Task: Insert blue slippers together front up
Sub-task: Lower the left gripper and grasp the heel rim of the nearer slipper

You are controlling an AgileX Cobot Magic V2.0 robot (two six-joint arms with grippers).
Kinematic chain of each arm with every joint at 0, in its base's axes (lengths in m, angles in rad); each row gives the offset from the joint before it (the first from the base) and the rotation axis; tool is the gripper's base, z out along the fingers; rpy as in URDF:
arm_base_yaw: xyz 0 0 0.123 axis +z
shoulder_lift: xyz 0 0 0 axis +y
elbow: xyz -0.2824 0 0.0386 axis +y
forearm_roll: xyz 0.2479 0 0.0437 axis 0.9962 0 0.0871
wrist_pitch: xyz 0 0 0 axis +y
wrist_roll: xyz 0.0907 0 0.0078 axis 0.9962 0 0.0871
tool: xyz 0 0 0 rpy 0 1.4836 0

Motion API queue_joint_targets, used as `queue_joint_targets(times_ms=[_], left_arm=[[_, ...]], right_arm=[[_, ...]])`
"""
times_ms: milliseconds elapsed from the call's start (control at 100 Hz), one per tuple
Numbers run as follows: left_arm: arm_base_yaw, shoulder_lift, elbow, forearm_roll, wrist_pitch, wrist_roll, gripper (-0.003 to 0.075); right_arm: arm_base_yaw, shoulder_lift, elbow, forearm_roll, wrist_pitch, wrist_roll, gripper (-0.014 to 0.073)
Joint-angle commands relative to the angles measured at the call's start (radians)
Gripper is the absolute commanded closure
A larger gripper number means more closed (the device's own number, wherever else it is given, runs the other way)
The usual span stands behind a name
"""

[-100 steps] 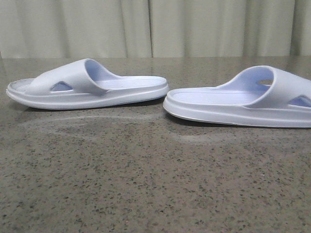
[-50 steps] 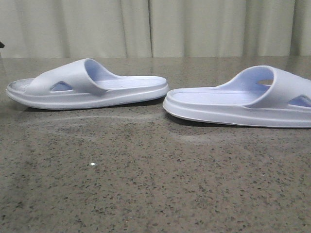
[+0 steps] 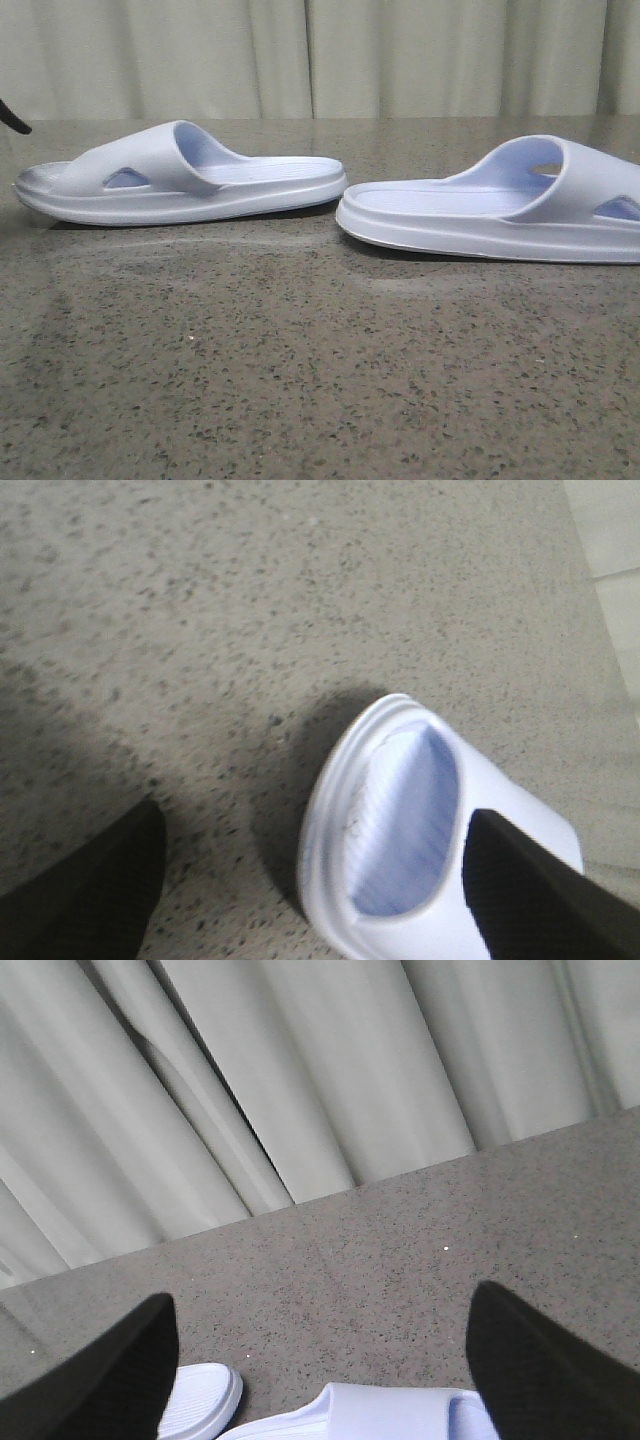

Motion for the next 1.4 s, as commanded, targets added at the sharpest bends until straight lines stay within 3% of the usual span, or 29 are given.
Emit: queue_joint_targets(times_ms=[0,400,840,1090,1390], left_arm=[[-0.007,-0.002,-0.055,-0.023,-0.006,0.018,0.0182],[-0.007,0.089,-0.101,-0.050,0.025,0.035,0.0183],[-0.007,0.208,-0.141,-0.280,0.149,0.217,0.0183],[-0.007,0.225,-0.141,-0.293,0.234,0.250,0.0184],[-0.007,0.225,-0.141,-0.293,0.263,0.250,0.0307]], right_arm=[[-0.006,0.016,-0.034,0.007,-0.081,-0.005,0.0076],[-0.006,0.016,-0.034,0.007,-0.083,-0.005,0.0076],[-0.006,0.016,-0.034,0.007,-0.090,-0.005,0.0076],[-0.006,0.016,-0.034,0.007,-0.090,-0.005,0.0076],[-0.006,0.016,-0.034,0.007,-0.090,-0.005,0.0076]])
